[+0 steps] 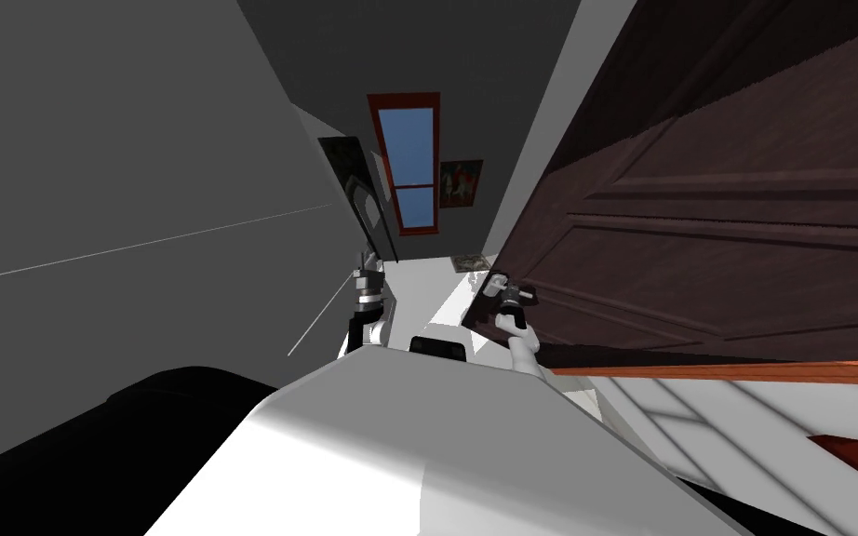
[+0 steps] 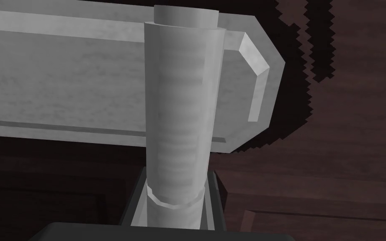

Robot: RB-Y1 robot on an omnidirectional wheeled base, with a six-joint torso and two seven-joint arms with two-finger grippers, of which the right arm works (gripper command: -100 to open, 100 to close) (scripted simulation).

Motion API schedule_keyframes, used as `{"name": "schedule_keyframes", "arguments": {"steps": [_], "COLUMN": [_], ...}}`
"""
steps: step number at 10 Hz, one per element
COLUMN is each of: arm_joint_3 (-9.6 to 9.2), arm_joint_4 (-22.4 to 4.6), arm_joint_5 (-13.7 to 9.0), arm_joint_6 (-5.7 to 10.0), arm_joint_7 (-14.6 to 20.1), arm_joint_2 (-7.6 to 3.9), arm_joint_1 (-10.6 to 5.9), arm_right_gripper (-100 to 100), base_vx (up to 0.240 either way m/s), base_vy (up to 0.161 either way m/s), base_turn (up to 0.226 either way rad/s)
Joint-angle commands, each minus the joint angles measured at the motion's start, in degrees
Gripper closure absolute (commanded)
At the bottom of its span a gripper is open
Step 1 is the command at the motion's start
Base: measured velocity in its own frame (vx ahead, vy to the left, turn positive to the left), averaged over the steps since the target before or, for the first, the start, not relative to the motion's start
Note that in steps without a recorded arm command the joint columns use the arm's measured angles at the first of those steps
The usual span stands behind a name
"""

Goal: Push the door open

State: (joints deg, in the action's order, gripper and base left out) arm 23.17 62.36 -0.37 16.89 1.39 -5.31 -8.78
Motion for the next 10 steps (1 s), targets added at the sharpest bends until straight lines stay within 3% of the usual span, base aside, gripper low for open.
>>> {"name": "schedule_keyframes", "arguments": {"steps": [1, 10], "arm_joint_3": [1.09, 7.20], "arm_joint_4": [0.01, 0.52], "arm_joint_5": [-0.12, -0.85], "arm_joint_6": [0.42, 0.36], "arm_joint_7": [-0.18, -1.30], "arm_joint_2": [-0.44, -0.83], "arm_joint_1": [-0.32, 0.47], "arm_right_gripper": [100, 100], "base_vx": [0.177, 0.188], "base_vy": [0.028, 0.015], "base_turn": [-0.043, -0.050]}}
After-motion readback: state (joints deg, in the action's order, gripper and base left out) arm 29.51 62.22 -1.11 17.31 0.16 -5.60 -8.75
